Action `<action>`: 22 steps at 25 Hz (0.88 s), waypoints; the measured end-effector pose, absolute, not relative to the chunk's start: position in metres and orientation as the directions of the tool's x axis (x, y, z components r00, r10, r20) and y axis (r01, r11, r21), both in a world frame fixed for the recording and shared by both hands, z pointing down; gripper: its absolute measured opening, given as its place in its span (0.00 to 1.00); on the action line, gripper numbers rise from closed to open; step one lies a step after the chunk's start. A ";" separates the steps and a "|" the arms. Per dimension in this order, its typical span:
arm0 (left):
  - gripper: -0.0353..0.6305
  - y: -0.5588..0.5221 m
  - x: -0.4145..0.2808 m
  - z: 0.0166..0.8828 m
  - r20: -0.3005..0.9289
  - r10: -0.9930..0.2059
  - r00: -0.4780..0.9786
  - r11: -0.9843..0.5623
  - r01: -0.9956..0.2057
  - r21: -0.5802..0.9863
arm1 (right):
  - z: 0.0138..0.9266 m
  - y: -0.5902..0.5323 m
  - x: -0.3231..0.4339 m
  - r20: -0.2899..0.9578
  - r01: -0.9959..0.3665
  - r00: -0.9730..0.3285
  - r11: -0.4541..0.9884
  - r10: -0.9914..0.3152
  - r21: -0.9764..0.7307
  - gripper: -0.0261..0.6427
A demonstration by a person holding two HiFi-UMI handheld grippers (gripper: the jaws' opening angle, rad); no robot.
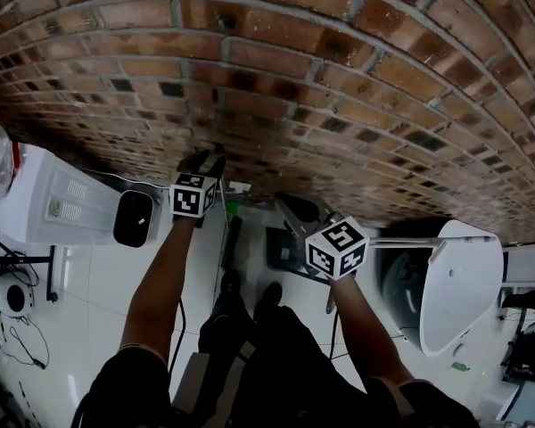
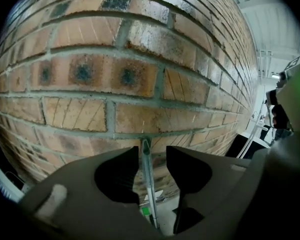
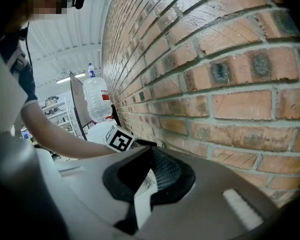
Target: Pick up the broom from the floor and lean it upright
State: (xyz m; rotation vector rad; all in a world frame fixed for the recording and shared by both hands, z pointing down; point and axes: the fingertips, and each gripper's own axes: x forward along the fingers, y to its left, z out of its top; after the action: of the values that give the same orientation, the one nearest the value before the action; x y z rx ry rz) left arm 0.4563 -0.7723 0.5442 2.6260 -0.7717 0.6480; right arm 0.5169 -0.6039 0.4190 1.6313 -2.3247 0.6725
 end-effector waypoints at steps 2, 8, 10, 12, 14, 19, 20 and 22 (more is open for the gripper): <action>0.32 -0.764 0.452 0.534 0.493 -0.422 0.760 -0.801 -0.568 0.189 | 0.415 -0.603 0.513 0.422 -0.930 -0.359 0.282 -0.833 -0.235 0.04; 0.31 -0.726 0.447 0.491 0.433 -0.412 0.802 -0.830 -0.526 0.185 | 0.393 -0.599 0.513 0.358 -0.928 -0.362 0.295 -0.861 -0.228 0.04; 0.26 -0.710 0.445 0.472 0.405 -0.419 0.812 -0.835 -0.520 0.179 | 0.385 -0.594 0.510 0.336 -0.921 -0.377 0.313 -0.863 -0.230 0.04; 0.19 -0.697 0.445 0.448 0.364 -0.429 0.827 -0.839 -0.513 0.178 | 0.379 -0.589 0.509 0.318 -0.915 -0.393 0.332 -0.863 -0.229 0.04; 0.13 -0.681 0.446 0.425 0.322 -0.441 0.838 -0.843 -0.510 0.173 | 0.372 -0.581 0.508 0.298 -0.908 -0.409 0.350 -0.863 -0.232 0.04; 0.05 -0.632 0.442 0.386 0.275 -0.462 0.843 -0.846 -0.512 0.147 | 0.359 -0.557 0.496 0.252 -0.882 -0.459 0.403 -0.852 -0.244 0.04; 0.05 -0.623 0.441 0.380 0.268 -0.465 0.844 -0.847 -0.512 0.143 | 0.357 -0.553 0.493 0.244 -0.877 -0.468 0.414 -0.849 -0.244 0.04; 0.05 -0.608 0.437 0.366 0.251 -0.478 0.842 -0.845 -0.519 0.133 | 0.350 -0.549 0.489 0.221 -0.867 -0.486 0.433 -0.845 -0.247 0.05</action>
State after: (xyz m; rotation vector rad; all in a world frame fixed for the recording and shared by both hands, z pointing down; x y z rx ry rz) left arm 0.4371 -0.6083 0.3663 2.8249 -0.7720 0.3089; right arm 0.4887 -0.5485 0.3501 1.5579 -2.6048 0.5087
